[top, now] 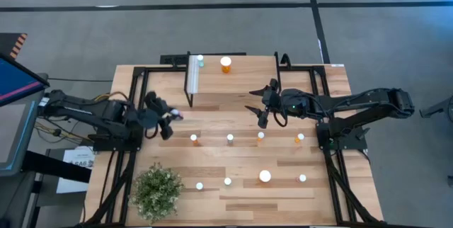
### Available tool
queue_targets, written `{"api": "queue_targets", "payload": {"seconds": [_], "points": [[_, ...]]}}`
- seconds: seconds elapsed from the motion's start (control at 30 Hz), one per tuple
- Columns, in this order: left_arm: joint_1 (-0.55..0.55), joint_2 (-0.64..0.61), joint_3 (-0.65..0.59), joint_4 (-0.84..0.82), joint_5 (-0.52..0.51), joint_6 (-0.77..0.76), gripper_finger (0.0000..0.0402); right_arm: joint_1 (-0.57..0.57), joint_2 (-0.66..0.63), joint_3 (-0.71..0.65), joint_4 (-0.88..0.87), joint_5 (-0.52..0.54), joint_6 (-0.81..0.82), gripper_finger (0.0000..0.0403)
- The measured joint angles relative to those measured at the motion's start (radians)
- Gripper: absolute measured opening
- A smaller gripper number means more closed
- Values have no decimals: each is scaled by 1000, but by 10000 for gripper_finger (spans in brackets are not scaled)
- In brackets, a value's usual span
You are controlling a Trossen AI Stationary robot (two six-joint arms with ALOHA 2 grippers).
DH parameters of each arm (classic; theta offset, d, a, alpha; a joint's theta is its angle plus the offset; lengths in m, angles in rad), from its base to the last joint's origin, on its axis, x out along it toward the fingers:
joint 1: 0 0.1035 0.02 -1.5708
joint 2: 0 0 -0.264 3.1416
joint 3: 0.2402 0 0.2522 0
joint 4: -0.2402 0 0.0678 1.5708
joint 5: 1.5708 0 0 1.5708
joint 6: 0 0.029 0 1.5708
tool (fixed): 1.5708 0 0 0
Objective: Pick and place medicine bottles onto shelf by color
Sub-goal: Put the top pink pill bottle on the shelf
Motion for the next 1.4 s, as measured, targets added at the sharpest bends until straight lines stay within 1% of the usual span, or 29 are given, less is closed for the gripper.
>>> {"api": "queue_targets", "payload": {"seconds": [0.13, 0.27, 0.5, 0.67, 0.83, 1.0, 1.2, 1.4], "points": [[123, 37, 118, 0, 74, 148, 99, 0, 0, 0, 0, 0, 0, 295], [243, 99, 230, 3, 164, 263, 99, 0, 0, 0, 2, 0, 0, 295], [418, 279, 396, -1, 361, 419, 99, 0, 0, 0, 6, 0, 0, 295], [520, 404, 480, 3, 455, 494, 99, 0, 0, 0, 2, 0, 0, 295], [621, 511, 516, 4, 560, 531, 99, 0, 0, 0, -3, 0, -1, 295], [707, 591, 517, 7, 618, 549, 99, 0, 0, 0, -6, 0, -1, 295], [776, 643, 517, 46, 662, 554, 99, 0, 0, 0, -5, 0, -1, 295], [804, 643, 514, 82, 686, 554, 99, 0, 0, 0, -5, 0, -1, 295]]}}
